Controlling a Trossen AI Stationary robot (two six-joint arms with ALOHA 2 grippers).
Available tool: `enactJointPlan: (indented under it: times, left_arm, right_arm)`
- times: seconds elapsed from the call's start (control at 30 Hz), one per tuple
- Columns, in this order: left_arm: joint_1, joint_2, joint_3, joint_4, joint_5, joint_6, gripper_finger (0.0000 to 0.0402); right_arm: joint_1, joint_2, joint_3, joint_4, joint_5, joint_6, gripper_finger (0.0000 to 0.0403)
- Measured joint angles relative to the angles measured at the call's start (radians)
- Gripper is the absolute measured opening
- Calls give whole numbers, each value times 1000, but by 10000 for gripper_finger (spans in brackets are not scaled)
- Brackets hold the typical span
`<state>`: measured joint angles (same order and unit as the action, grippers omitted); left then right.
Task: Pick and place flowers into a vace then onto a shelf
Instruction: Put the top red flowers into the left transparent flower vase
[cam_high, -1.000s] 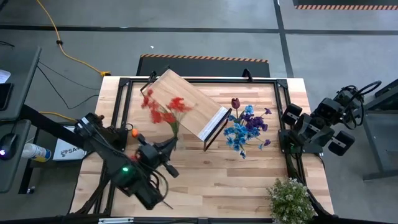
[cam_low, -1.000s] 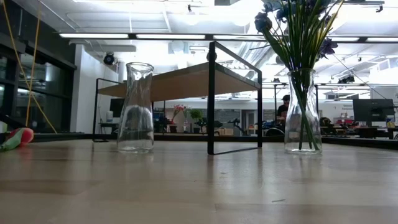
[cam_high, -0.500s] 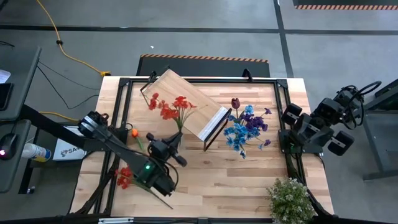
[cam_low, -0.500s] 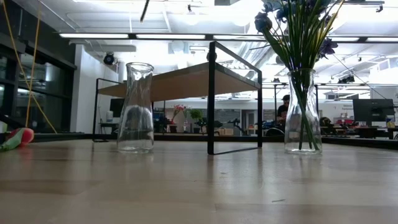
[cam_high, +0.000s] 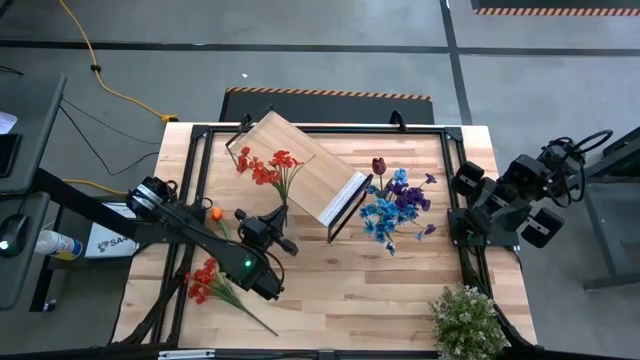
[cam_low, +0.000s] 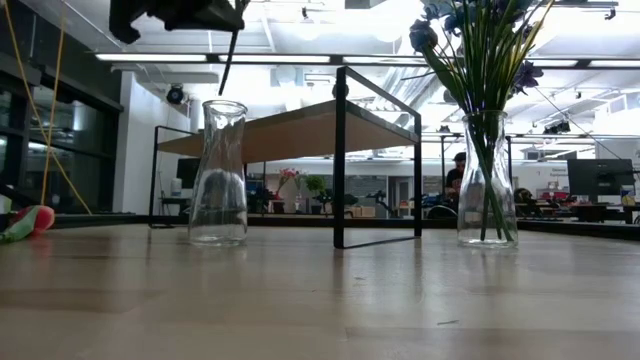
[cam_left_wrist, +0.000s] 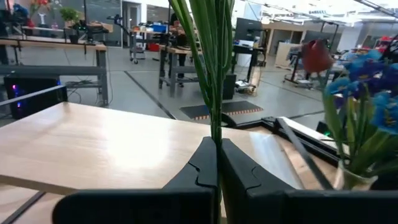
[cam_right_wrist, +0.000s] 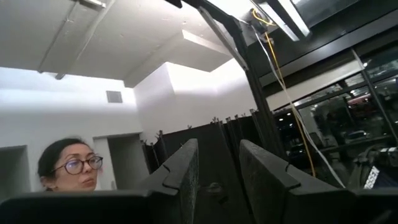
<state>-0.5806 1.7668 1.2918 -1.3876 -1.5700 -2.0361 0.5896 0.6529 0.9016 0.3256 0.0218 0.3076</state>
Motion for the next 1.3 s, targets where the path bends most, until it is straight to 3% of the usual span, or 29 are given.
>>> enactJointPlan:
  times: [0.2,0.57,0.93,1.3]
  left_arm:
    - [31,0,-28,16,-2,-12,34]
    - [29,0,-128,202,-1,-9,34]
    - [29,0,-163,348,-2,95,34]
    - [28,0,-163,367,66,96,96]
  right_arm:
    - [0,0,0,-1,42,-3,110]
    - [0,0,0,-2,61,-49,110]
    - [0,0,0,-5,89,-63,110]
    - [0,0,0,-7,88,-62,110]
